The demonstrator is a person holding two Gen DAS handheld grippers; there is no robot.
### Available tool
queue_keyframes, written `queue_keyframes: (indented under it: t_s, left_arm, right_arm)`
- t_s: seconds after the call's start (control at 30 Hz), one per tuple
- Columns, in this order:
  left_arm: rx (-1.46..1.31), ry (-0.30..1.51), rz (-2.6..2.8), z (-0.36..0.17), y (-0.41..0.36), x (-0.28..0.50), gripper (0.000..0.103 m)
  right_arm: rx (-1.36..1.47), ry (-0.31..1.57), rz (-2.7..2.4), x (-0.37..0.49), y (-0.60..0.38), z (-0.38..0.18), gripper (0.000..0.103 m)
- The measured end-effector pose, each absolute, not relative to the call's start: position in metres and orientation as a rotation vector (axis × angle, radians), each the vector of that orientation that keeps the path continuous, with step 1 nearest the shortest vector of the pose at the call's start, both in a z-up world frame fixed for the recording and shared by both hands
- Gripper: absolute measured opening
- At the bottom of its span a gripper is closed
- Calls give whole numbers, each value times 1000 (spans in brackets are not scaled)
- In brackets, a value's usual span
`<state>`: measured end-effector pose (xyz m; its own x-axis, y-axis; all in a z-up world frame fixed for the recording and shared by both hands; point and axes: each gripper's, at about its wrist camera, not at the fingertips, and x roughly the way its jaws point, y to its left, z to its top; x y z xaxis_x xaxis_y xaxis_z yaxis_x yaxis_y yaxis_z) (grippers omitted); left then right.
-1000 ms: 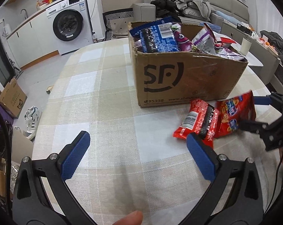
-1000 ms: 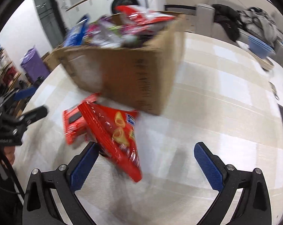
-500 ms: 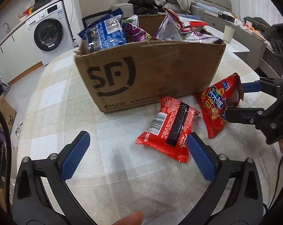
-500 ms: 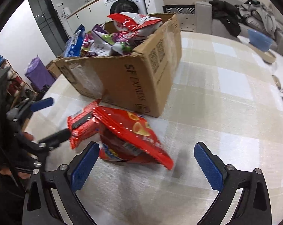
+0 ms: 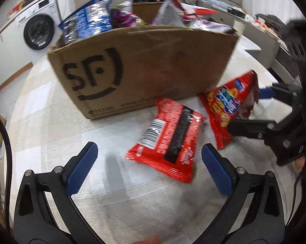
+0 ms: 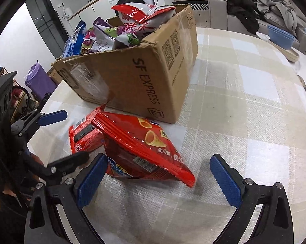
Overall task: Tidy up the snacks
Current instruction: 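Move right gripper to red chip bag while left gripper moves to red biscuit pack, then close right gripper on red chip bag while left gripper closes on red biscuit pack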
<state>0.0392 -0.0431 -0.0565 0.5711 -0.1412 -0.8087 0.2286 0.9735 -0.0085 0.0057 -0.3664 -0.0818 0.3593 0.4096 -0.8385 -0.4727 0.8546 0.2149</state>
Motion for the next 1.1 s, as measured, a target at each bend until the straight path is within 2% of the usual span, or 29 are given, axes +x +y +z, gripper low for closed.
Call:
queue_keyframes:
  t_s: [0.1, 0.3, 0.47, 0.57, 0.8, 0.97, 1.03, 1.1]
  left_arm:
    - [157, 923, -199, -62, -53, 41, 102]
    - [144, 940, -193, -71, -54, 53, 95]
    - [107, 939, -215, -73, -44, 66, 82]
    - [104, 927, -228, -73, -41, 69, 77]
    - [96, 906, -271, -75, -46, 61, 58]
    - [101, 903, -274, -76, -53, 58, 56]
    - [98, 901, -284, -73, -54, 55, 48]
    - [103, 898, -288, -72, -57, 48, 46]
  right_arm:
    - [-65, 1050, 586, 4, -369, -78, 103]
    - [-69, 1029, 616, -1, -368, -74, 101]
    - [-49, 1037, 625, 0, -368, -79, 85]
    - [-31, 1037, 638, 1, -370, -81, 82]
    - [-38, 1030, 655, -1, -362, -81, 76]
    - [-40, 1021, 659, 0, -358, -82, 71]
    - [-38, 1020, 663, 0, -358, -82, 70]
    - [-38, 1022, 665, 0, -357, -82, 70]
